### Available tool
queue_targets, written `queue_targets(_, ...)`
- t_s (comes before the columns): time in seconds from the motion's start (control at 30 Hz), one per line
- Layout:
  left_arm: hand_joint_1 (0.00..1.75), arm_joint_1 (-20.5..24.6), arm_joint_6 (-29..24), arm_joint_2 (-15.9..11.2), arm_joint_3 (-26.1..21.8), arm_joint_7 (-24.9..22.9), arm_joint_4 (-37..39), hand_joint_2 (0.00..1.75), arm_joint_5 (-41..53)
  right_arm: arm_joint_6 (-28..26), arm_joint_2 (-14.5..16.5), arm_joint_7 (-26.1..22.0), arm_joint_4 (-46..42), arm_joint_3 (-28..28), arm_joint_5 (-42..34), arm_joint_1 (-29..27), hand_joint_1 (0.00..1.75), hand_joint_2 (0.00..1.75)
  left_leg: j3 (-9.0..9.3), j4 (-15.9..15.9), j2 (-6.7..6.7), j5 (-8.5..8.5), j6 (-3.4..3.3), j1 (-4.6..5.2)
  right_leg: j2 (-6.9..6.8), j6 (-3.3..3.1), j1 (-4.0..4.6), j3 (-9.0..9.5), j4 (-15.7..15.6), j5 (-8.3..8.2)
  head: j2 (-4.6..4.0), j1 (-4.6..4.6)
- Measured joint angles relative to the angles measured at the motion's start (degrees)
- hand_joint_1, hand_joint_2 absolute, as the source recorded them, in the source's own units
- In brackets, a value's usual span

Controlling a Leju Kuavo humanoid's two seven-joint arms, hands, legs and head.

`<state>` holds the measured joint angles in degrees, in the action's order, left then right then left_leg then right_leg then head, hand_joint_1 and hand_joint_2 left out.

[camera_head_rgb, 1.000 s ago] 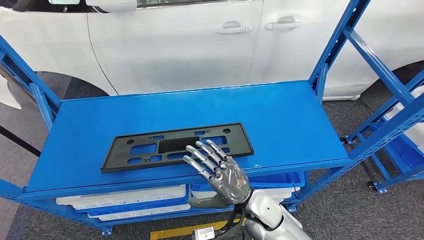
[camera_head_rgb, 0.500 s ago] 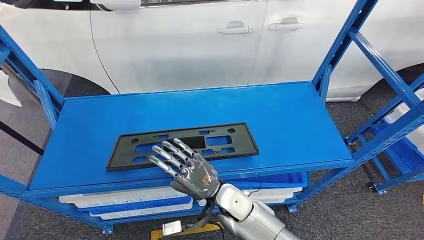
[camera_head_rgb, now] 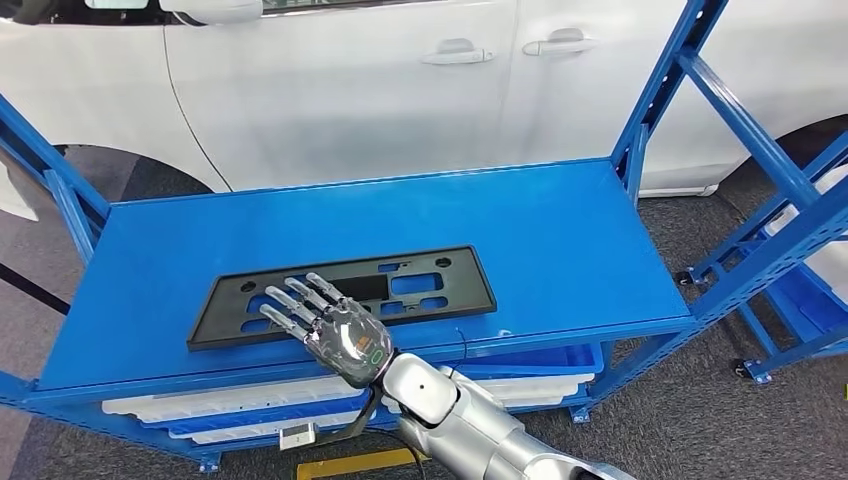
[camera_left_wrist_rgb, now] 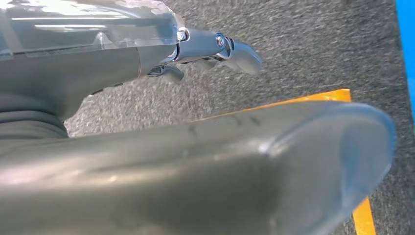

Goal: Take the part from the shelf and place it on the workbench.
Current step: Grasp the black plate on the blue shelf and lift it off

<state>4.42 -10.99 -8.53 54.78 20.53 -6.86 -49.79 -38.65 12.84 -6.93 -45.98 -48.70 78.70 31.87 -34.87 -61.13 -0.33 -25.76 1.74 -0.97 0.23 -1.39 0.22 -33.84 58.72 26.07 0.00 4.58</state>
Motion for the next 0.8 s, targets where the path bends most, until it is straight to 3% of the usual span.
queue_targets(0.03,0.0,0.1,0.0,-0.1,0.2,0.0,0.0,0.0,0.0,0.0,0.4,0.1,1.0,-0.2,0.1,0.4,0.0,1.75,0.74,1.7,-0.05,0.31,-0.31,0.1,0.05,0.25,0.09,-0.11,0.2,0.11,0.0,-0.01)
queue_targets(0.17,0.0,0.0,0.0,-0.2,0.8,-0.1,0.0,0.0,0.0,-0.1,1.5,0.5,5.1,-0.6,0.5,1.6,0.0,1.75,0.95,2.5,-0.11,0.34,-1.72,-0.03,0.06,1.23,0.07,-0.46,1.0,0.78,0.0,-0.02)
queue_targets(0.23,0.0,0.1,0.0,-0.3,0.9,-0.1,0.0,0.0,0.0,-0.2,2.0,0.9,6.8,-0.7,0.6,2.3,0.0,1.75,1.01,2.6,-0.02,0.46,-2.27,-0.18,0.03,1.81,-0.11,-2.53,5.5,3.38,0.0,-0.02)
queue_targets(0.3,0.0,0.1,0.0,-0.4,1.1,-0.1,0.0,0.0,0.0,-0.4,2.2,1.3,8.5,-0.9,0.7,2.7,0.0,1.75,1.0,2.6,0.02,0.42,-2.51,-0.14,0.01,2.14,-0.32,-6.29,13.0,6.54,0.0,-0.02)
queue_targets(0.33,0.0,0.1,0.0,-0.4,1.3,-0.1,0.0,0.0,0.0,-0.4,2.2,1.5,9.3,-0.9,0.7,2.8,0.0,1.75,1.01,2.6,0.01,0.39,-2.54,-0.13,0.01,2.22,-0.42,-7.69,15.6,7.1,0.0,-0.02)
queue_targets(0.37,0.0,0.1,0.0,-0.4,1.5,-0.1,0.0,0.0,0.0,-0.5,2.3,1.7,10.1,-0.9,0.8,2.8,0.0,1.75,1.05,2.6,-0.02,0.36,-2.55,-0.13,0.0,2.18,-0.48,-8.13,16.1,6.52,0.0,-0.02)
queue_targets(0.4,0.0,0.1,0.0,-0.4,1.7,-0.1,0.0,0.0,0.0,-0.6,2.4,1.8,10.7,-1.0,0.8,2.9,0.0,1.75,1.11,2.6,-0.06,0.33,-2.53,-0.12,0.0,2.05,-0.51,-7.51,14.4,5.02,0.0,-0.02)
queue_targets(0.47,0.0,0.1,0.0,-0.4,2.0,-0.1,0.0,0.0,0.0,-0.7,2.7,1.9,11.4,-1.1,0.8,3.4,0.0,1.75,1.3,2.6,-0.1,0.22,-2.39,-0.07,-0.05,1.44,-0.36,-3.94,6.7,1.1,0.0,-0.02)
queue_targets(0.53,0.0,0.2,0.0,-0.4,2.1,-0.1,0.0,0.0,0.0,-0.8,3.1,2.0,11.9,-1.2,0.8,3.8,0.0,1.75,1.34,2.6,-0.09,0.09,-1.93,0.07,-0.15,0.95,-0.01,-1.39,1.1,-0.63,0.0,-0.02)
queue_targets(0.63,0.0,0.2,0.0,-0.4,2.2,-0.1,0.0,0.0,0.0,-0.9,3.3,2.2,12.6,-1.3,0.8,4.1,0.0,1.75,1.41,2.8,-0.03,0.01,-0.92,0.09,-0.15,0.44,0.12,-0.87,-0.2,-0.78,0.0,-0.02)
queue_targets(0.7,0.0,0.2,0.0,-0.5,2.2,-0.1,0.0,0.0,0.0,-1.0,3.6,2.2,12.9,-1.3,0.8,4.2,0.0,1.75,0.97,1.4,0.02,-1.15,-0.4,0.0,-0.21,-0.15,-0.17,-0.41,-1.0,-1.11,0.0,-0.02)
queue_targets(0.8,0.0,0.2,0.0,-0.6,2.2,-0.1,0.0,0.0,0.0,-1.0,4.0,2.6,13.5,-1.4,1.0,4.3,0.0,1.75,-3.45,-8.3,0.04,-6.1,0.19,-0.12,-0.29,-0.63,-0.23,-0.11,-1.3,-1.16,0.0,-0.01)
